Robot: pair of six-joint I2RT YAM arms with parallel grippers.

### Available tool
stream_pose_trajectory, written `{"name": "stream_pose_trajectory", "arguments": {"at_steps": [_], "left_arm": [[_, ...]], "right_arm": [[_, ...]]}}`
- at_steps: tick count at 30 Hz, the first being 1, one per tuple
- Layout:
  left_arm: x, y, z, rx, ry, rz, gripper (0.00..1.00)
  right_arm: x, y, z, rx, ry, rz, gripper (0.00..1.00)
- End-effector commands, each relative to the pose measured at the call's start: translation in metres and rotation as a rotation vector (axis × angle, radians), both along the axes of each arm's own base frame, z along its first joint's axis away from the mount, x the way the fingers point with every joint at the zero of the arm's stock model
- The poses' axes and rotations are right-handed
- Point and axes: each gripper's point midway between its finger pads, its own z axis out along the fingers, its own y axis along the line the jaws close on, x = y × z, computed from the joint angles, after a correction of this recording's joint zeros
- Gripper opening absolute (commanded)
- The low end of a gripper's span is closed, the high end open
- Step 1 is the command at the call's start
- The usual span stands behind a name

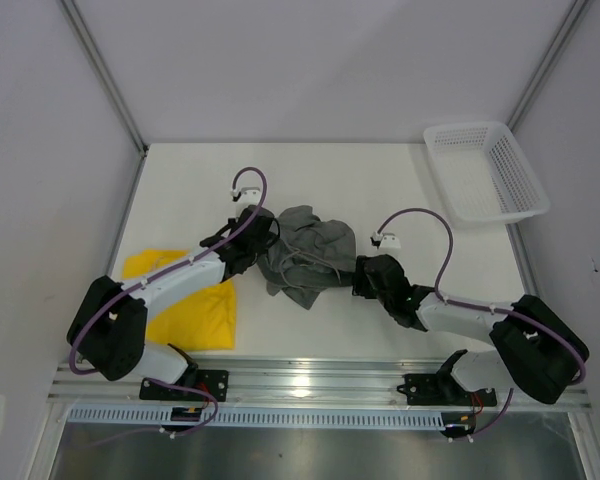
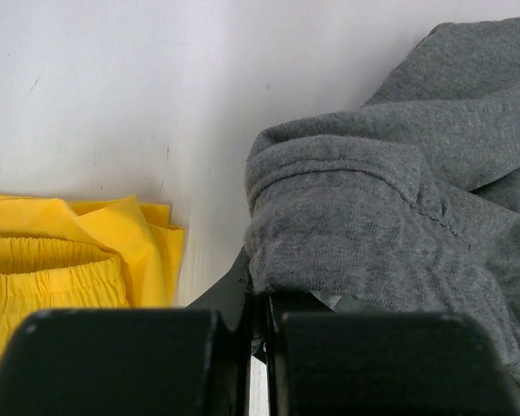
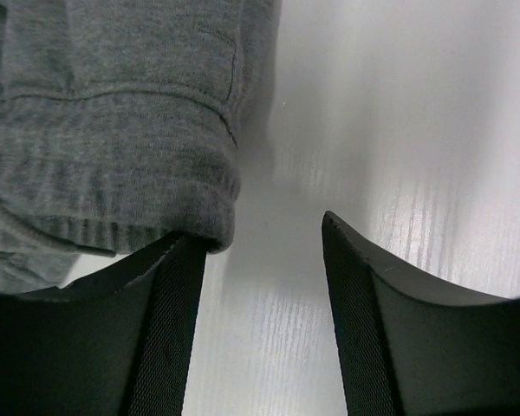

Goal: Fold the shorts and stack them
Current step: Flatten the shorts out

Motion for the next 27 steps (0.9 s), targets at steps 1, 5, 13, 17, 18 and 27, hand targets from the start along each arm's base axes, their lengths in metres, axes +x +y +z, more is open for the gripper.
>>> {"name": "stream_pose_trajectory", "arguments": {"at_steps": [1,5,13,17,18,27], "left_arm": [[0.012,-0.007,0.016,-0.027,-0.035,-0.015,0.0],[0.012,-0.009,0.015,-0.031,-0.029,-0.024,0.0],[0.011,-0.01,0.017,-0.029,-0.025,-0.032,0.0],[0.014,-0.006,0.023,-0.034,-0.023,-0.019,0.0],[0.011,-0.002,0.024,-0.029,-0.01,-0.014,0.0],[0.011,0.03,0.103,-0.05,-0.059,0.034,0.0]], "right_arm": [[0.026,0.012,0.022,0.03,-0.109,-0.047,0.55],[0.039,0.016,0.025,0.023,-0.15,-0.083,0.5],[0.062,0.028,0.043,0.008,-0.202,-0.102,0.36],[0.078,0.026,0.053,-0.055,-0.201,-0.155,0.0],[0.077,0.017,0.05,-0.093,-0.172,-0.181,0.0],[0.091,-0.053,0.133,-0.073,-0.095,-0.218,0.0]]}}
